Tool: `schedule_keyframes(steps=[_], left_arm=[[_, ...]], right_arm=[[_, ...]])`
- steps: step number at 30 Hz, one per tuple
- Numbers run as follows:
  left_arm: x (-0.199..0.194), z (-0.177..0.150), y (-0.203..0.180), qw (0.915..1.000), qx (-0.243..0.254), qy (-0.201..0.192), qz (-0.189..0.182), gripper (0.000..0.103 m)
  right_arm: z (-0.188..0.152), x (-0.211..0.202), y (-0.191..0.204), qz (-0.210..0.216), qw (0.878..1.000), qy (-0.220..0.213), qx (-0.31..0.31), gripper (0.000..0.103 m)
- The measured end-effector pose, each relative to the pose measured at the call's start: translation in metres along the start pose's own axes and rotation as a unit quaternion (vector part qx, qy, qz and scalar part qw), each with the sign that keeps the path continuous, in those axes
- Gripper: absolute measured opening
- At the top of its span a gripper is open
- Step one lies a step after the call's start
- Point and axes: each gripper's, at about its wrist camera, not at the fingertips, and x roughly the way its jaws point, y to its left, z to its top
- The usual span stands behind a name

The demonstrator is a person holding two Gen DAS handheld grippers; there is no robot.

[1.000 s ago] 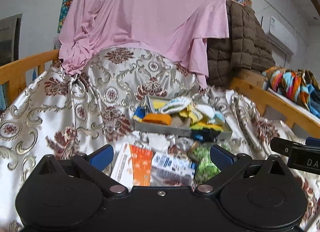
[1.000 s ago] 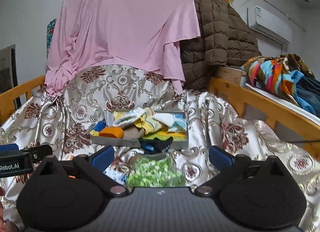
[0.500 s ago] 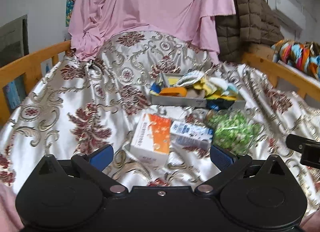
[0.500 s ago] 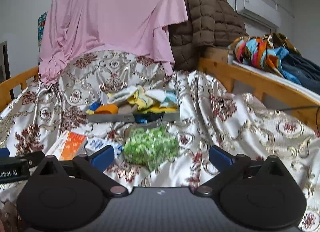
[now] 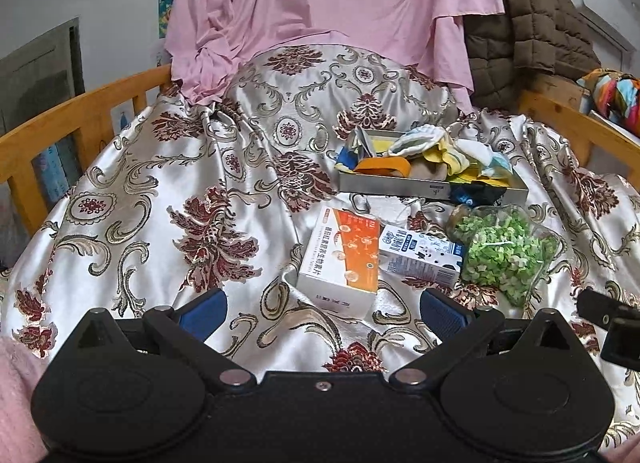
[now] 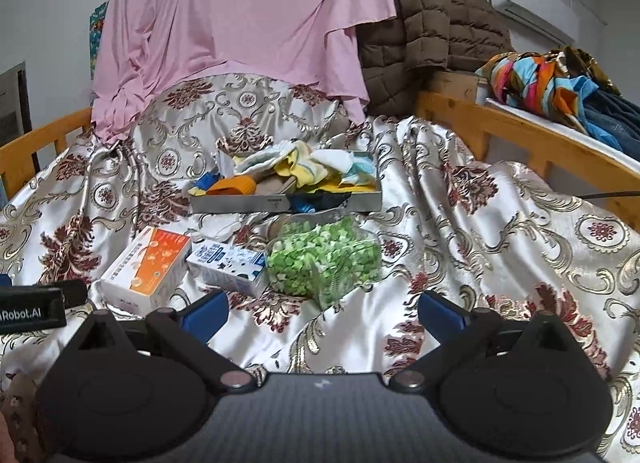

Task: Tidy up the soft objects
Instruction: 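Lift both open tools up and back away from the tray, then lower the right tool to the black printed cloth while the left nears the white textured sheet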

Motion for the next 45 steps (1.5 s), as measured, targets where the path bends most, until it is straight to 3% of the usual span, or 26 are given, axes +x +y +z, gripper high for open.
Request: schedule_keyframes(steps=[9,19,32,38,45], left_arm=[[0.009,0.008,0.007,0.9996,-0.027,0.001,0.011,0.102],[0.02,0.024,0.02,0.9977,-0.067,-0.005,0.004,0.102],[0.053,0.062,0.0,0.9993,-0.018,-0.01,-0.031,0.102],[0.094,0.08,-0.002,0.9973,-0.009,0.033,-0.065,0.102],[0.142,0.099,-0.005,0.9964,0.025,0.033,-0.074,0.102]], right_arm=[[0.002,0.018,0.011,0.02,1.0,0.01,-0.005,0.103],[0.005,0.038,0.016,0.044,0.999,-0.012,-0.004,0.103],[0.024,0.069,0.017,0.064,0.997,-0.045,-0.008,0.103],[0.035,0.09,0.008,0.06,0.996,-0.059,0.0,0.103],[0.044,0.12,0.0,0.047,0.997,-0.066,0.01,0.103]])
